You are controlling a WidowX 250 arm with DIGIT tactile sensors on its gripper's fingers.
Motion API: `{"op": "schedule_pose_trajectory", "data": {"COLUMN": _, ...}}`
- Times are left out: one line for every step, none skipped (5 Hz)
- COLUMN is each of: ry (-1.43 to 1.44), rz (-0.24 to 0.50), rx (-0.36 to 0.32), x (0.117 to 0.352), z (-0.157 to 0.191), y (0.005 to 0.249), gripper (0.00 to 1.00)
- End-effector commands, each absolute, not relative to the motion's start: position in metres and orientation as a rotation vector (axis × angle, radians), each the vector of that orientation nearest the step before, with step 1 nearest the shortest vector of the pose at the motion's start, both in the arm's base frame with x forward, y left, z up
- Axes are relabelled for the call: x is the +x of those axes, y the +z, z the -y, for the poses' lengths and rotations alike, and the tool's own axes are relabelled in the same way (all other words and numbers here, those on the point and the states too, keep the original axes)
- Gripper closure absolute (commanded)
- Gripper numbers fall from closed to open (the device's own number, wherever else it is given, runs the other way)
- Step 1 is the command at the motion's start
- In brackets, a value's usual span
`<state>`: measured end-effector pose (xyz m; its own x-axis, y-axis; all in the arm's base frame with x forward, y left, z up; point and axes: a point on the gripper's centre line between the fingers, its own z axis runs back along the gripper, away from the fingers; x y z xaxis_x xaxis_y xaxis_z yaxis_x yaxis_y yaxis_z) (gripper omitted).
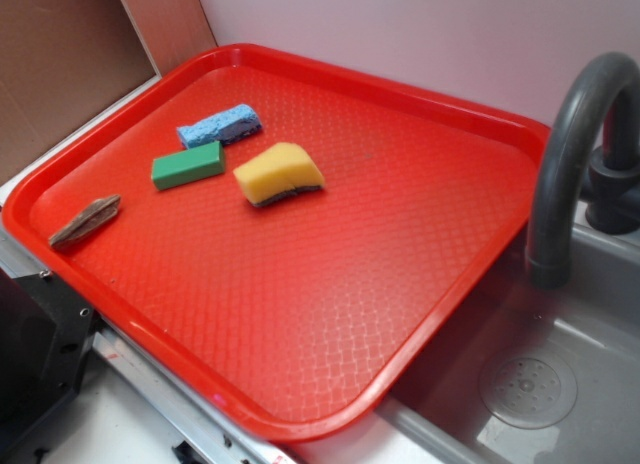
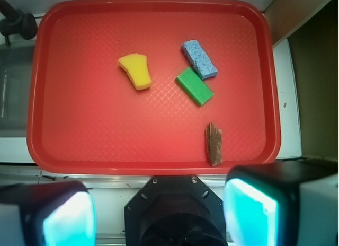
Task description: Grab the wood chip.
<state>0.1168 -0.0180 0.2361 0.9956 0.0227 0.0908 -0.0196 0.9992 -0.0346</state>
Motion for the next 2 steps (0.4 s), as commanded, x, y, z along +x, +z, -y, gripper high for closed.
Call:
{"op": "schedule_pose_trajectory", "data": {"ry": 0.021, "rz": 0.091, "rx": -0.034, "x": 0.117, "z": 0.018, "y": 0.236, "gripper": 0.0}}
{"op": "schedule_pose_trajectory", "data": {"ry": 0.085, "rz": 0.122, "rx": 0.008, "x": 0.128, "z": -0.003, "y": 0.227, "gripper": 0.0}}
